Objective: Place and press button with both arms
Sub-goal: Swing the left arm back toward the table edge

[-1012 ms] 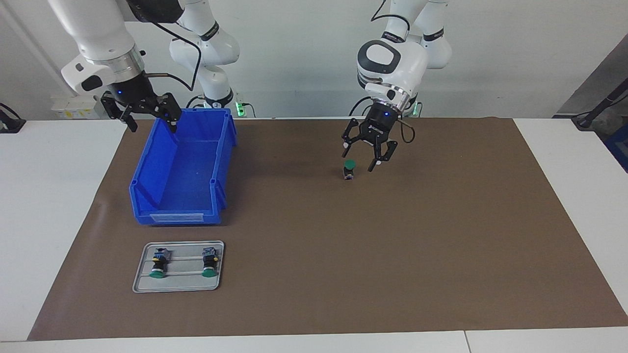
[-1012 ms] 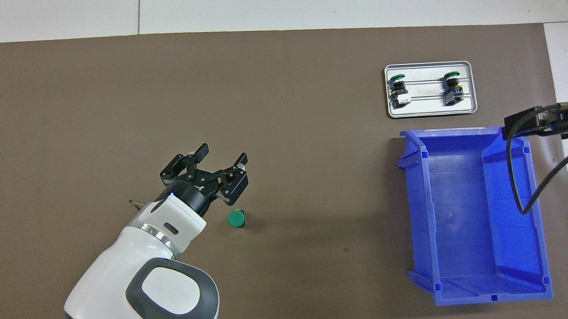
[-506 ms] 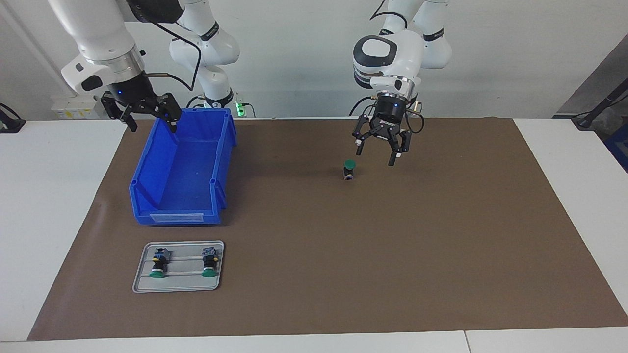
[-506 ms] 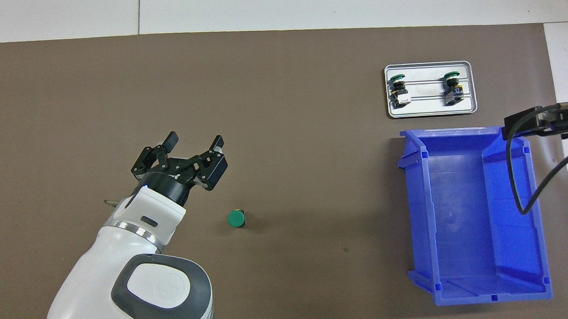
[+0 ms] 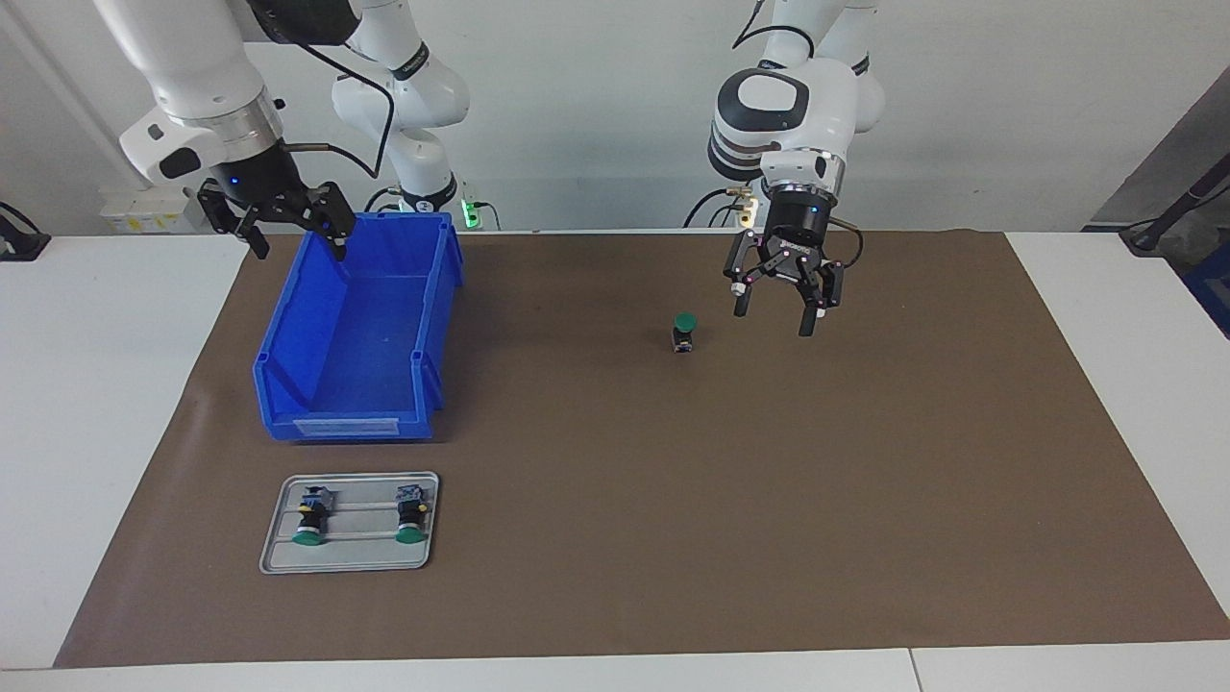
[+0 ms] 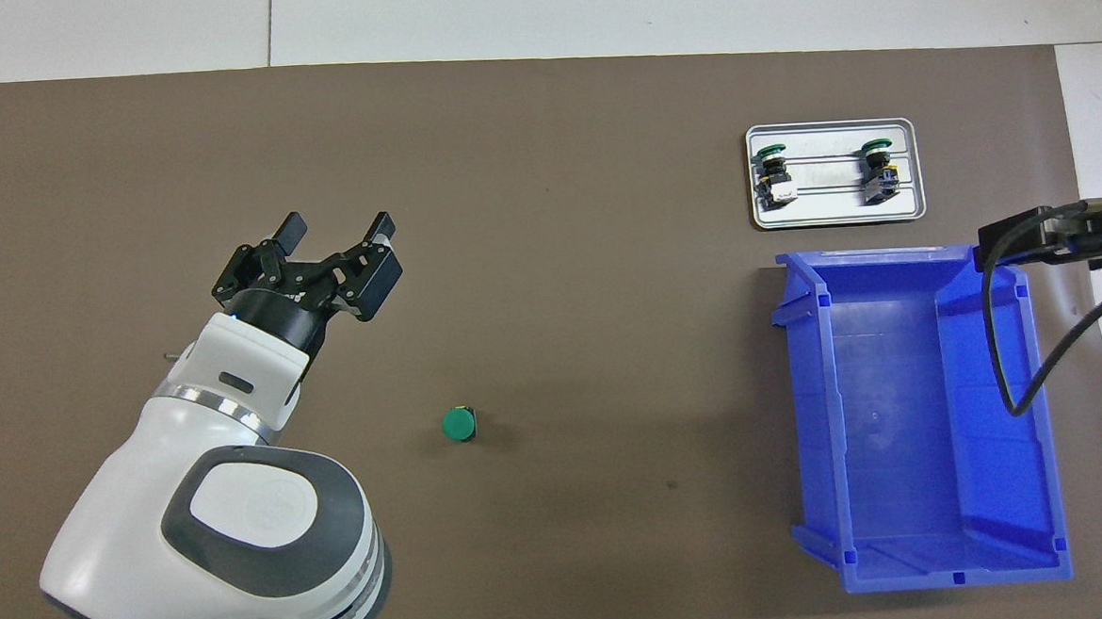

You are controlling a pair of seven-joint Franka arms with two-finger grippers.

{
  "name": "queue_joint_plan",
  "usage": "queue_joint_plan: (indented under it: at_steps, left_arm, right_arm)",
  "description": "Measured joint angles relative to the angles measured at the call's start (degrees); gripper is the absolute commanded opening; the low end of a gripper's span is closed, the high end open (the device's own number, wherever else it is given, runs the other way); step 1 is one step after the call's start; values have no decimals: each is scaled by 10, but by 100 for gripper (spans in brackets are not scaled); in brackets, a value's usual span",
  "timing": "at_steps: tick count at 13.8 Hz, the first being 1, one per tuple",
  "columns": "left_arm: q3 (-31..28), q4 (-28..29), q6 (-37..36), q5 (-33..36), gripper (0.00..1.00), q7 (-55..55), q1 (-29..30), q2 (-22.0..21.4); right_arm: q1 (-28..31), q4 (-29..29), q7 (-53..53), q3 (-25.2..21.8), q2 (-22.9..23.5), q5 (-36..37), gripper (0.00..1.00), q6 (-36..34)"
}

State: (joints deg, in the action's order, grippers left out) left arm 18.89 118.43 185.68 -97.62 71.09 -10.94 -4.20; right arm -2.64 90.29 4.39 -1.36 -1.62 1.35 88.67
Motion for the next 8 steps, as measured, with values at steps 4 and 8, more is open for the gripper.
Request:
queue_joint_plan:
  at_steps: [4, 8]
  left_arm:
    - [0, -14, -40, 63, 100, 0, 32, 2]
    - [-3, -15, -124, 165, 100, 0, 79, 3]
  right_arm:
    - [0, 0, 0, 0, 0, 0, 100, 0]
    - [0, 0, 0, 0, 0, 0, 100, 0]
